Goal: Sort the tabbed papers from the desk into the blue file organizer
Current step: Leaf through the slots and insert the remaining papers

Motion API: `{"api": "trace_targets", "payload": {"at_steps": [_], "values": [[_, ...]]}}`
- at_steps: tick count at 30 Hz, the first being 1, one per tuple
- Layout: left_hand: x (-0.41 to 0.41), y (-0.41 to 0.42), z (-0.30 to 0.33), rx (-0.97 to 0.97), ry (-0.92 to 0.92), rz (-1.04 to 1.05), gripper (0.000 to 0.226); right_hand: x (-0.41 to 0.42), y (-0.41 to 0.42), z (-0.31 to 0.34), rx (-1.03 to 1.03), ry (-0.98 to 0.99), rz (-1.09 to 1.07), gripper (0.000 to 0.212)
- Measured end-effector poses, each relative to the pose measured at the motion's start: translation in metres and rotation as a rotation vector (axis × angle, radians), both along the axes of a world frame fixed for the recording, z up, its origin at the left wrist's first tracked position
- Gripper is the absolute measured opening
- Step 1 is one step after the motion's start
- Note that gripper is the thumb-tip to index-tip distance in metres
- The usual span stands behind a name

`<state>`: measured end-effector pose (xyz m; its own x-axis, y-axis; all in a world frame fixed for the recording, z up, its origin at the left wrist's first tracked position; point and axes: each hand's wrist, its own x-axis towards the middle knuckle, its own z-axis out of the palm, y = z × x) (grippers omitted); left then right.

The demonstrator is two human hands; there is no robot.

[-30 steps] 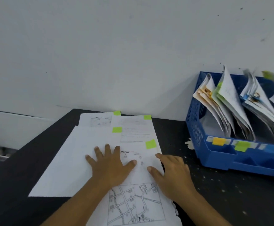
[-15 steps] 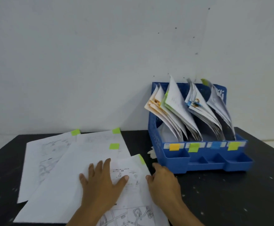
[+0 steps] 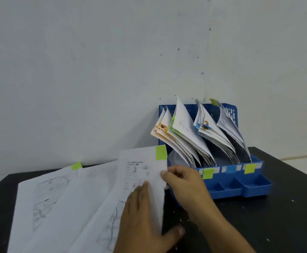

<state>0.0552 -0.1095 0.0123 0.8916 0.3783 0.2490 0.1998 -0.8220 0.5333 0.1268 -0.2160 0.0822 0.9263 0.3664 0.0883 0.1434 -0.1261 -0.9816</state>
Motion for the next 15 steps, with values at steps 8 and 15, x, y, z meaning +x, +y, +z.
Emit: {"api": "trace_targets", "payload": {"at_steps": [8,15], "values": [[0.012,-0.011,0.026,-0.166,-0.436,0.154,0.078,-0.006,-0.012,0.039,-0.043,-0.259,0.092,0.012],[-0.006,-0.011,0.042,-0.245,-0.391,0.046,0.075,0.095,-0.060,-0.002,-0.568,-0.654,-0.510,0.052]]}}
